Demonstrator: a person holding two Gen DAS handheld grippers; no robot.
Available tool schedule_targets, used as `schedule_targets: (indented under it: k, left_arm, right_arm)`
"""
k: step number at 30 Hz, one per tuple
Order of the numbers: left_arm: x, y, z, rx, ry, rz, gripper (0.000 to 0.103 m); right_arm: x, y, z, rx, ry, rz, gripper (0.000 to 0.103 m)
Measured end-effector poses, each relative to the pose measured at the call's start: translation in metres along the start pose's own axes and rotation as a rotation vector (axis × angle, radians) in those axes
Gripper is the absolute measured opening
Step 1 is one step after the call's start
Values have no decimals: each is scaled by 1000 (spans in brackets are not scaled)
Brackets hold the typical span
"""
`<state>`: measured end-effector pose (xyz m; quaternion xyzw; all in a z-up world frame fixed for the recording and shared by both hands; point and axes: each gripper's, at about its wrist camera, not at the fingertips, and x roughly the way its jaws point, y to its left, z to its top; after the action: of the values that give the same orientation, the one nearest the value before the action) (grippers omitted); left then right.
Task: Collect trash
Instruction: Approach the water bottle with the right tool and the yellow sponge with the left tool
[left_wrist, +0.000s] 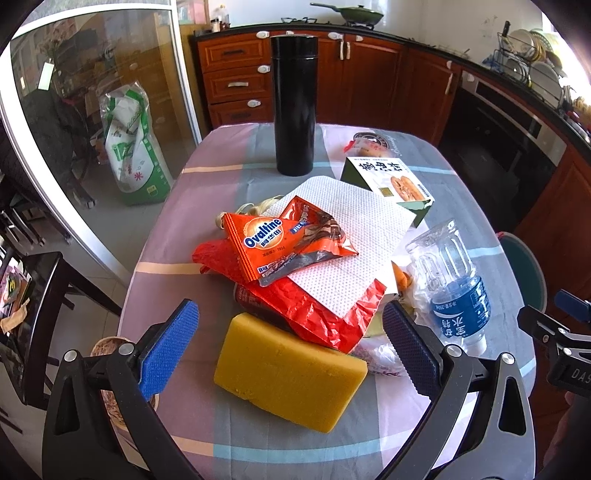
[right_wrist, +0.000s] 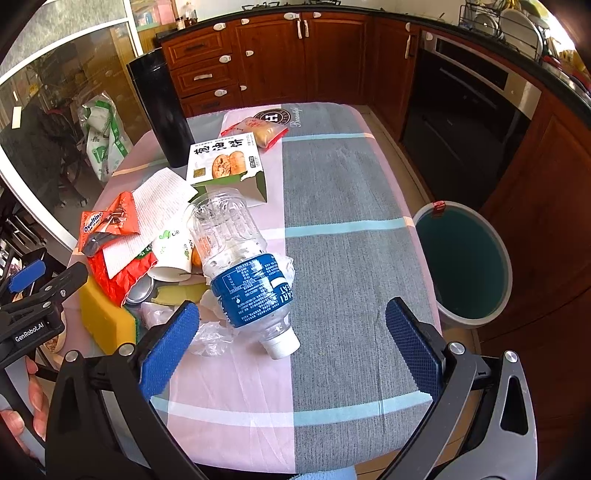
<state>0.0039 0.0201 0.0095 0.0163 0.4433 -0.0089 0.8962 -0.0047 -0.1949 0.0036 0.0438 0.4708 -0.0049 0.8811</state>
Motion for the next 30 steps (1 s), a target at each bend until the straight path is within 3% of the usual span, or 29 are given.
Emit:
schedule_targets:
  k: [30]
  left_arm:
    - [4, -3, -8, 6, 22, 35, 100]
  right_arm:
    - [5, -1, -9, 6, 10, 17, 97]
